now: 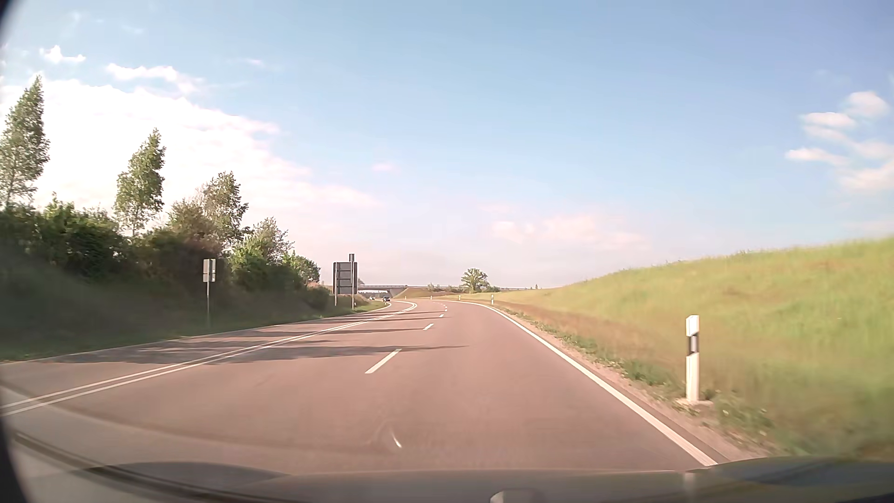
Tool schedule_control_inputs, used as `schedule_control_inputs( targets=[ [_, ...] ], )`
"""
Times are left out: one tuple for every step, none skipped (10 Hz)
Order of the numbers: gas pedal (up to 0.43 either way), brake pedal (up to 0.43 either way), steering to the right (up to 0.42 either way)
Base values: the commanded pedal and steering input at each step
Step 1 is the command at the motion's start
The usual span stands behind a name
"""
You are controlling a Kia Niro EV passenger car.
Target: Follow the waypoints while adhering to traffic rules and regulations
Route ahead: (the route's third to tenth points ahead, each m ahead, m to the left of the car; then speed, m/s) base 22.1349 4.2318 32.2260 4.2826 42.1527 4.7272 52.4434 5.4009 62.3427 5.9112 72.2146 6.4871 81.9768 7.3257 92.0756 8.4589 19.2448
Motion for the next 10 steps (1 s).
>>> schedule_control_inputs(
  targets=[
    [0.311, 0.000, 0.001],
    [0.299, 0.000, 0.000],
    [0.280, 0.000, -0.001],
    [0.260, 0.000, -0.002],
    [0.260, 0.000, -0.003],
    [0.260, 0.000, -0.003],
    [0.260, 0.000, -0.004],
    [0.260, 0.000, -0.004],
    [0.260, 0.000, -0.005],
    [0.260, 0.000, -0.005]
  ],
)
